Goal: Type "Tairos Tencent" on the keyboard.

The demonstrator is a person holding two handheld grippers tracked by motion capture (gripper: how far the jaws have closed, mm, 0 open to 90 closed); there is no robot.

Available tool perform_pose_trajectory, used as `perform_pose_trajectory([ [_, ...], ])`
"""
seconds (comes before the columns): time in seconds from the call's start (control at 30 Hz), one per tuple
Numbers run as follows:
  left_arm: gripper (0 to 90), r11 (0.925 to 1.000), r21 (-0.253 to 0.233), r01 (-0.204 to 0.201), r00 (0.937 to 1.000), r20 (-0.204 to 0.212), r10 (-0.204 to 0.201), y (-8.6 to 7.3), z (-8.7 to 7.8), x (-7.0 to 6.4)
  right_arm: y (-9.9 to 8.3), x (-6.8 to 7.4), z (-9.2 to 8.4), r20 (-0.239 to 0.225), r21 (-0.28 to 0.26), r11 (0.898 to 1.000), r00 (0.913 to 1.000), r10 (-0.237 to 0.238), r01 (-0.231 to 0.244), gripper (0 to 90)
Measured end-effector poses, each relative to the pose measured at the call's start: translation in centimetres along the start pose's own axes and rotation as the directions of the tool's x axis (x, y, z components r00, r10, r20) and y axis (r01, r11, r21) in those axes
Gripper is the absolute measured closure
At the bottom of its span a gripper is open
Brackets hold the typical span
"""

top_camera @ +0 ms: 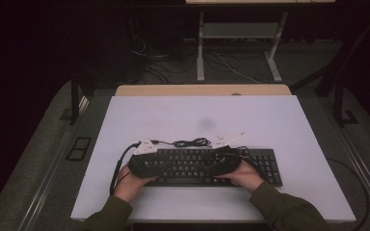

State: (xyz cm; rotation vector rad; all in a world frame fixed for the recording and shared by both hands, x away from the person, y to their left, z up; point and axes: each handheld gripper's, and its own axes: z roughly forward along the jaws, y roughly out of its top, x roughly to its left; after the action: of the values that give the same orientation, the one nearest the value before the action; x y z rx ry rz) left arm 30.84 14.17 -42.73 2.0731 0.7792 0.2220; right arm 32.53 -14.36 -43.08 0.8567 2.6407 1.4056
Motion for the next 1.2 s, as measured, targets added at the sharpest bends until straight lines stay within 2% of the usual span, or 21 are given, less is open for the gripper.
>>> perform_pose_trajectory([
  [0.17, 77.0, 0.9998, 0.012, -0.018, 0.9996, 0.024, 0.018, 0.5, 0.7, 0.0, -0.3, -0.3, -0.6, 0.024, -0.018, 1.0, 0.9994, 0.024, -0.024, 30.3],
  [0.37, 88.3, 0.9994, 0.021, -0.029, 0.9983, 0.05, 0.028, 1.0, 1.4, 0.0, -0.7, -0.6, -1.2, 0.058, -0.034, 0.999, 0.9974, 0.042, -0.04, 26.6],
  [0.5, 88.6, 0.9989, 0.027, -0.038, 0.9975, 0.062, 0.036, 1.3, 1.9, 0.0, -1.0, -0.8, -1.4, 0.074, -0.039, 0.998, 0.9959, 0.052, -0.049, 25.0],
  [0.8, 88.6, 0.9964, 0.061, -0.058, 0.9968, 0.059, 0.055, 1.5, 2.9, 0.0, -1.3, -0.9, -1.7, 0.101, -0.047, 0.998, 0.9935, 0.053, -0.048, 20.3],
  [0.97, 88.6, 0.9959, 0.069, -0.059, 0.9965, 0.063, 0.055, 1.4, 3.3, 0.0, -1.3, -1.0, -1.8, 0.103, -0.057, 0.997, 0.9929, 0.059, -0.053, 20.0],
  [1.03, 88.7, 0.9938, 0.084, -0.073, 0.9958, 0.062, 0.068, 1.4, 3.3, 0.0, -1.3, -1.0, -1.8, 0.104, -0.057, 0.997, 0.9928, 0.06, -0.054, 20.0],
  [1.2, 88.8, 0.9935, 0.091, -0.068, 0.9962, 0.061, 0.062, 1.4, 3.5, -0.1, -1.3, -1.1, -1.9, 0.1, -0.063, 0.997, 0.9931, 0.06, -0.054, 19.9],
])
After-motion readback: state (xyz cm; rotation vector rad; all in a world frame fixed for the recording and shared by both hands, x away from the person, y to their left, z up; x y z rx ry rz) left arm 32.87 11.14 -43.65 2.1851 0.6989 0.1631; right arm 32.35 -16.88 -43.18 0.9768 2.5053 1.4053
